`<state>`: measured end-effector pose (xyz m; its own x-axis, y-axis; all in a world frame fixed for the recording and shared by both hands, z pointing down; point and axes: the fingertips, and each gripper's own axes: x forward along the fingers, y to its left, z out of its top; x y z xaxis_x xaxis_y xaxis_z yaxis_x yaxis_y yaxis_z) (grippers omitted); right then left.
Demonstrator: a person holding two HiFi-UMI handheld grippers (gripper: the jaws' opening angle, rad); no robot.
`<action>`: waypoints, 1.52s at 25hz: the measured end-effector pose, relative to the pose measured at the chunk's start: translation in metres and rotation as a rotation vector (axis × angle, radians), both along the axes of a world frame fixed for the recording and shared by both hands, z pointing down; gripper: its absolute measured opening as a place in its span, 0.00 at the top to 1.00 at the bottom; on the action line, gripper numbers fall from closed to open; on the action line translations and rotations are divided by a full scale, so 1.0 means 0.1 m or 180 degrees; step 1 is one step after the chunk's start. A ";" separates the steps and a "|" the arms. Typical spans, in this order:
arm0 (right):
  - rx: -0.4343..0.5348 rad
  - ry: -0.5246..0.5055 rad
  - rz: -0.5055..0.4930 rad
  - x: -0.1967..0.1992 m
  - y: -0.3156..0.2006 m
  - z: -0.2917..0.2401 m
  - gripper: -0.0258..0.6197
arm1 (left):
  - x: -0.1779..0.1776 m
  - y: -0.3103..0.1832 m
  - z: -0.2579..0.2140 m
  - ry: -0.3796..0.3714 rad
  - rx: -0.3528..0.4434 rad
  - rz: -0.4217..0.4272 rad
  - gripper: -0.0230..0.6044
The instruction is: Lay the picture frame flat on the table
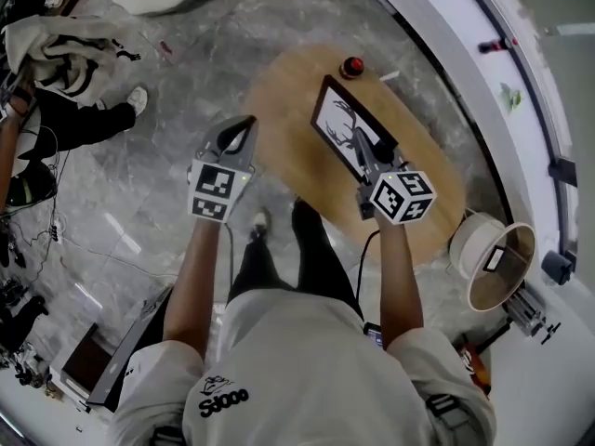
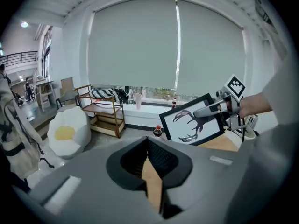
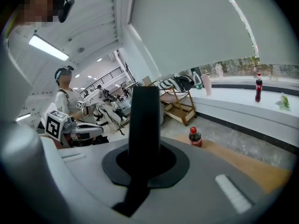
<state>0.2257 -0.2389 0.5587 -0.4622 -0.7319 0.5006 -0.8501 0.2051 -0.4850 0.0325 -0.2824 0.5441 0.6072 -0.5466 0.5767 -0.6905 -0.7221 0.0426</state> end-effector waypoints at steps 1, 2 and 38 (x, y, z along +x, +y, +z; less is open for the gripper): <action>-0.0035 -0.0008 -0.0023 0.00 -0.03 0.10 0.94 | 0.01 -0.04 0.07 0.0004 -0.0018 -0.0028 0.95; -0.0072 -0.0012 -0.0044 0.01 -0.06 0.20 0.94 | 0.04 -0.06 0.13 0.0002 -0.0034 -0.0049 0.94; -0.1330 -0.0613 -0.0229 -0.15 -0.35 2.68 0.91 | 0.16 0.16 1.60 -0.0058 -0.0834 -0.0366 0.95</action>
